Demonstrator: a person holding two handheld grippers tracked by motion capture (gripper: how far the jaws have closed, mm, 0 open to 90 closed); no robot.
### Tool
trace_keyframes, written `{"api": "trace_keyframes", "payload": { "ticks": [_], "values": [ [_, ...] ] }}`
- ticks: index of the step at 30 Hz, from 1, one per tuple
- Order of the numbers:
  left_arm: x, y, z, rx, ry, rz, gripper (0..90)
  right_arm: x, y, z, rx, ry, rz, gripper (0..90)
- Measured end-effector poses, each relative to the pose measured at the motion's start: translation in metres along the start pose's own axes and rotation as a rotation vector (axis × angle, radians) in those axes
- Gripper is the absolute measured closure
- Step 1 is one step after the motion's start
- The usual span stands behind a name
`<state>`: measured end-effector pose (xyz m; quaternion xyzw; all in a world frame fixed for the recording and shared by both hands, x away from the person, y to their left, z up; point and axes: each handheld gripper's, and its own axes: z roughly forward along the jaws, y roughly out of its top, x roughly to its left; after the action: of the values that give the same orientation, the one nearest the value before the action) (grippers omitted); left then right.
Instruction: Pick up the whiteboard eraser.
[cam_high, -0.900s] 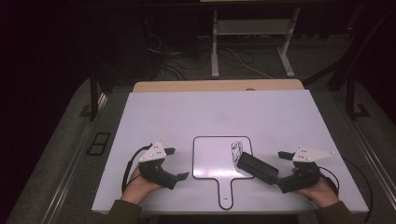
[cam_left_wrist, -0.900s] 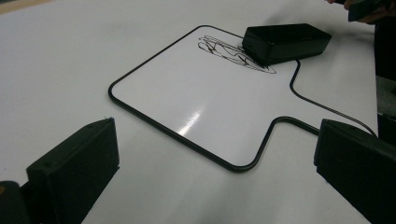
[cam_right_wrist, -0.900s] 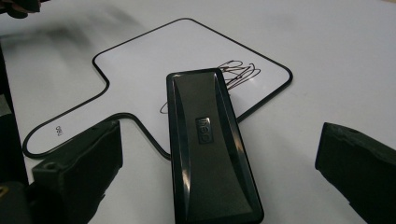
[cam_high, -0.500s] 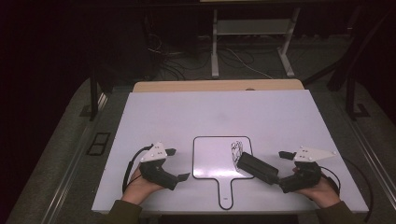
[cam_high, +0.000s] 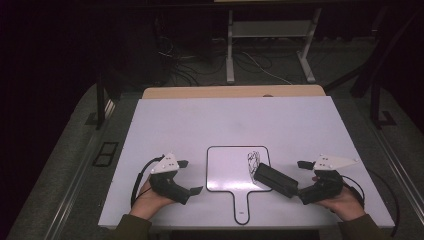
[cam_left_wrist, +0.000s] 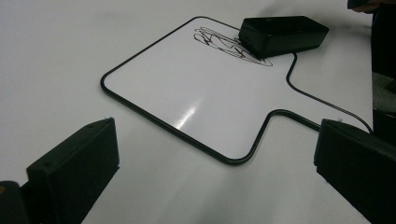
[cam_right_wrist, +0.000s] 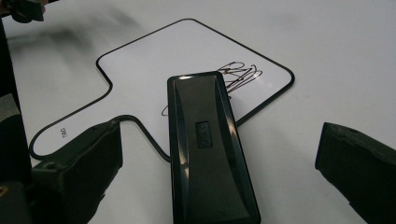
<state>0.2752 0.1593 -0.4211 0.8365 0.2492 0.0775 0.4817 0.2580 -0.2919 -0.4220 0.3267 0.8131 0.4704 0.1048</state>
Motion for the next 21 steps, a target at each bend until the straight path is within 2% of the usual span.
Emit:
{"api": "trace_keyframes", "payload": {
  "ticks": [6,8,21],
  "values": [
    [0.000,0.000,0.000,0.001,0.000,0.000,0.0,0.000,0.005,0.001,0.011,0.003,-0.002,0.0],
    [0.000,0.000,0.000,0.005,-0.001,0.001,0.0,0.001,0.009,0.000,0.008,-0.006,-0.020,0.0],
    [0.000,0.000,0.000,0.009,-0.001,0.002,0.0,0.000,0.015,0.003,0.029,0.007,-0.022,0.0]
  ]
}}
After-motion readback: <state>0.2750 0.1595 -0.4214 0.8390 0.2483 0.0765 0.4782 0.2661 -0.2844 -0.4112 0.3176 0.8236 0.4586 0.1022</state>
